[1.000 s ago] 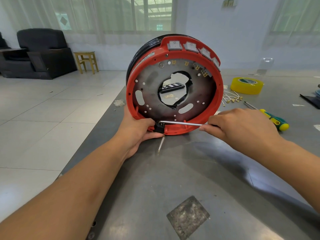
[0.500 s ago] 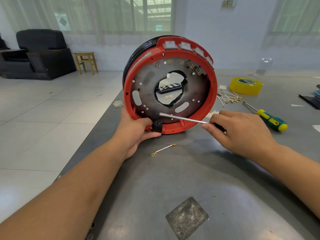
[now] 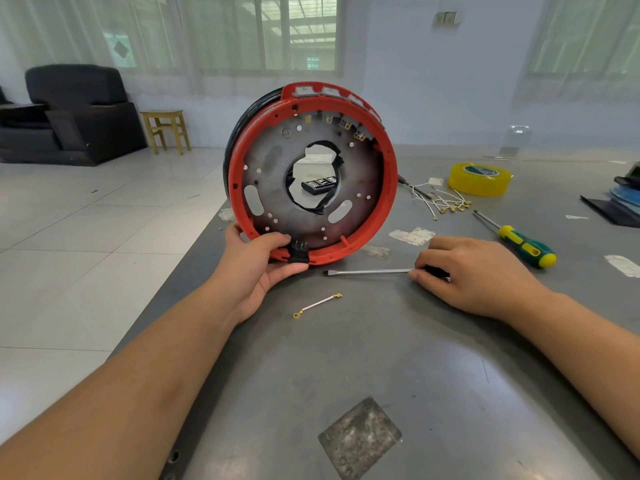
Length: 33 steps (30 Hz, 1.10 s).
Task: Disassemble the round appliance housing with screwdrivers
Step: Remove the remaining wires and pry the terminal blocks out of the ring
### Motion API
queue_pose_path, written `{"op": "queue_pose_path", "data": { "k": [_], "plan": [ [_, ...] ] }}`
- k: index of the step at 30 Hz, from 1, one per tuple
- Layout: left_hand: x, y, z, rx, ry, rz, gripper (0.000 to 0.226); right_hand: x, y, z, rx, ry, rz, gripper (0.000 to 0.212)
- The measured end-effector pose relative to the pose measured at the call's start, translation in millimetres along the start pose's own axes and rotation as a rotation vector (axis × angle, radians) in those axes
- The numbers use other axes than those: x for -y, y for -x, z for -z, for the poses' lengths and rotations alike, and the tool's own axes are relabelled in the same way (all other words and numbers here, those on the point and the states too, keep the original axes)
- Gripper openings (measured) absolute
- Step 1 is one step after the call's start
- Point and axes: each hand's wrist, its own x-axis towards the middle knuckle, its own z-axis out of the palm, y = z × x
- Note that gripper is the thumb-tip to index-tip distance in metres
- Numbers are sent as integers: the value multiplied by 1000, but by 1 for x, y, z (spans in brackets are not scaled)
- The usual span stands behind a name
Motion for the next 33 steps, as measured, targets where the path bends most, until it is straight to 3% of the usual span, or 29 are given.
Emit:
{"op": "queue_pose_path", "data": {
  "k": [8,11,16,21,26,33],
  "plan": [
    [0,1,0,11,36,-14,52,12,2,1,50,7,-21,48],
    [-1,2,0,7,66,5,52,27,3,5,-54,65,-3,46],
    [-2,0,0,4,94,22,49,83,-9,5,-231,-60,126,31],
    [-1,1,-2,-15,94,25,55,117,-29,-1,-136,-90,173,24],
    [-3,0,-3,-15,105,45,43,117,-35,-2,-75,-227,204,16],
    [-6,0,-3,0,123,67,63,99,-25,6,-53,-257,252,19]
  ]
}}
